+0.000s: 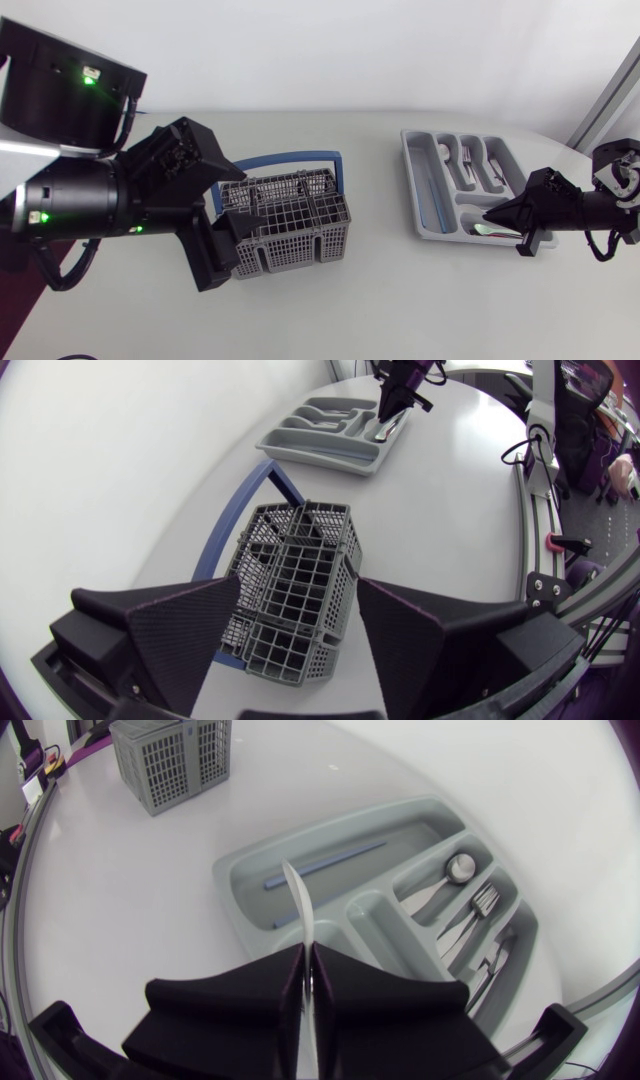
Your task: Unload the cutlery basket into the drawer organizer.
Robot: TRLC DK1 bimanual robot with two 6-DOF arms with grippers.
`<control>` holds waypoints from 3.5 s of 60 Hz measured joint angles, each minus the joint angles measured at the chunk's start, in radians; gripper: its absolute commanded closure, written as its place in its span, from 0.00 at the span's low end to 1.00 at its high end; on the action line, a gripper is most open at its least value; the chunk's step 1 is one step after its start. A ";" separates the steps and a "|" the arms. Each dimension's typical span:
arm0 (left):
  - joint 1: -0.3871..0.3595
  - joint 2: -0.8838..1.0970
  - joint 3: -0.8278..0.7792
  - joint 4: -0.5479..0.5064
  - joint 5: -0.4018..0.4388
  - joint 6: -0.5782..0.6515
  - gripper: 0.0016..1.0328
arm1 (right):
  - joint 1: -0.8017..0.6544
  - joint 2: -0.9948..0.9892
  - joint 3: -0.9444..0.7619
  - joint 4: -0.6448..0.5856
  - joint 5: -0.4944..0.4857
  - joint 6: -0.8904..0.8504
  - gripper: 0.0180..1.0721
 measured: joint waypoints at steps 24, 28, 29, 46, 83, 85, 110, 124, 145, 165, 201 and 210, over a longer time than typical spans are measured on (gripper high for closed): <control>-0.034 -0.005 -0.015 0.000 -0.009 0.003 0.04 | -0.079 0.183 0.166 -0.084 0.007 -0.254 0.94; -0.034 -0.005 -0.015 0.000 -0.010 0.003 0.04 | -0.075 0.196 0.173 -0.100 0.013 -0.294 0.94; -0.034 -0.006 -0.015 0.000 -0.010 0.003 0.04 | -0.073 0.199 0.173 -0.101 0.018 -0.304 0.94; -0.048 -0.026 -0.023 0.000 -0.032 0.003 0.04 | -0.024 0.215 0.173 -0.103 0.082 -0.372 0.69; -0.029 -0.124 -0.116 -0.011 -0.065 0.003 0.04 | 0.097 -0.024 0.101 -0.085 0.045 -0.126 0.04; -0.015 -0.132 -0.129 -0.013 -0.066 0.003 0.04 | 0.123 -0.056 0.089 -0.085 0.037 -0.089 0.04; 0.189 -0.153 -0.280 0.061 -0.066 0.019 0.05 | 0.481 -0.210 -0.019 0.065 0.062 0.329 0.05; 0.203 -0.093 -0.291 0.155 -0.043 0.011 0.05 | 0.686 -0.213 -0.034 0.197 0.146 0.524 0.05; 0.210 0.093 -0.291 0.270 -0.029 -0.009 0.05 | 0.846 -0.146 -0.034 0.346 0.292 0.700 0.05; 0.290 0.109 -0.282 0.233 0.055 -0.005 0.05 | 0.853 -0.156 -0.051 0.368 0.315 0.716 0.05; 0.508 0.229 -0.241 0.285 0.098 0.074 0.77 | 0.780 -0.163 -0.103 0.376 0.302 0.719 0.95; 0.497 0.329 -0.206 0.287 0.098 0.074 0.78 | 0.807 -0.084 -0.103 0.374 0.339 0.723 0.95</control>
